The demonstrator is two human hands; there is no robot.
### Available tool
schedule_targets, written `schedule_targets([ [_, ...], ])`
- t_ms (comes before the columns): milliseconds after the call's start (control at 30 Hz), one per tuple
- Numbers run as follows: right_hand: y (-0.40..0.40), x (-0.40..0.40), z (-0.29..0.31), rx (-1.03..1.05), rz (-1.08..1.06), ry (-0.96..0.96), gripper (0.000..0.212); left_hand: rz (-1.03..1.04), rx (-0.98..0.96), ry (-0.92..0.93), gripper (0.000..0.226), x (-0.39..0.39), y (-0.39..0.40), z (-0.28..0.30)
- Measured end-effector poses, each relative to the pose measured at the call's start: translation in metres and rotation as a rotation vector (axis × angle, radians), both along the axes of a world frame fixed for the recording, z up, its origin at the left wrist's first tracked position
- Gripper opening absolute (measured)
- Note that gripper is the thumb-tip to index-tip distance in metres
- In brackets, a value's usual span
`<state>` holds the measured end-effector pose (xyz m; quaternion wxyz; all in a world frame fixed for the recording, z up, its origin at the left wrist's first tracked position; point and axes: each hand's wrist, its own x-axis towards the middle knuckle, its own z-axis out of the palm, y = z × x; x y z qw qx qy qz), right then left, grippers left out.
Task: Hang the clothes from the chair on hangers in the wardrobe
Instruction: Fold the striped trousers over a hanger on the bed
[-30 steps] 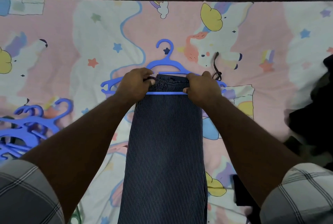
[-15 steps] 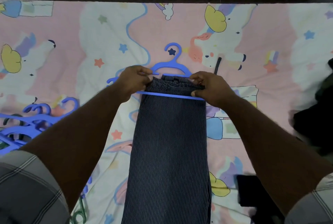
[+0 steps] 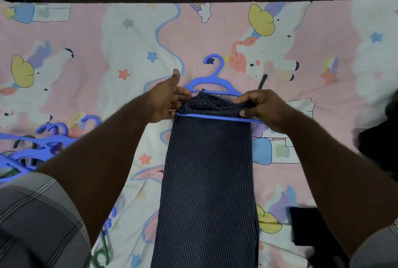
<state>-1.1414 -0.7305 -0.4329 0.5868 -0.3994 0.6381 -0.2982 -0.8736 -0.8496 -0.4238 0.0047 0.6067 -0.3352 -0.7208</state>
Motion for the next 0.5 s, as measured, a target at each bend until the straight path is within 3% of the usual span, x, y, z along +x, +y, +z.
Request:
schedule_targets([
  [333, 0.003, 0.007, 0.003, -0.018, 0.168, 0.075, 0.046, -0.098, -0.086, -0.116, 0.077, -0.018, 0.006, -0.004],
  [500, 0.008, 0.005, -0.005, -0.087, 0.055, 0.08, 0.045, -0.161, -0.079, -0.07, 0.085, -0.012, 0.007, -0.005],
])
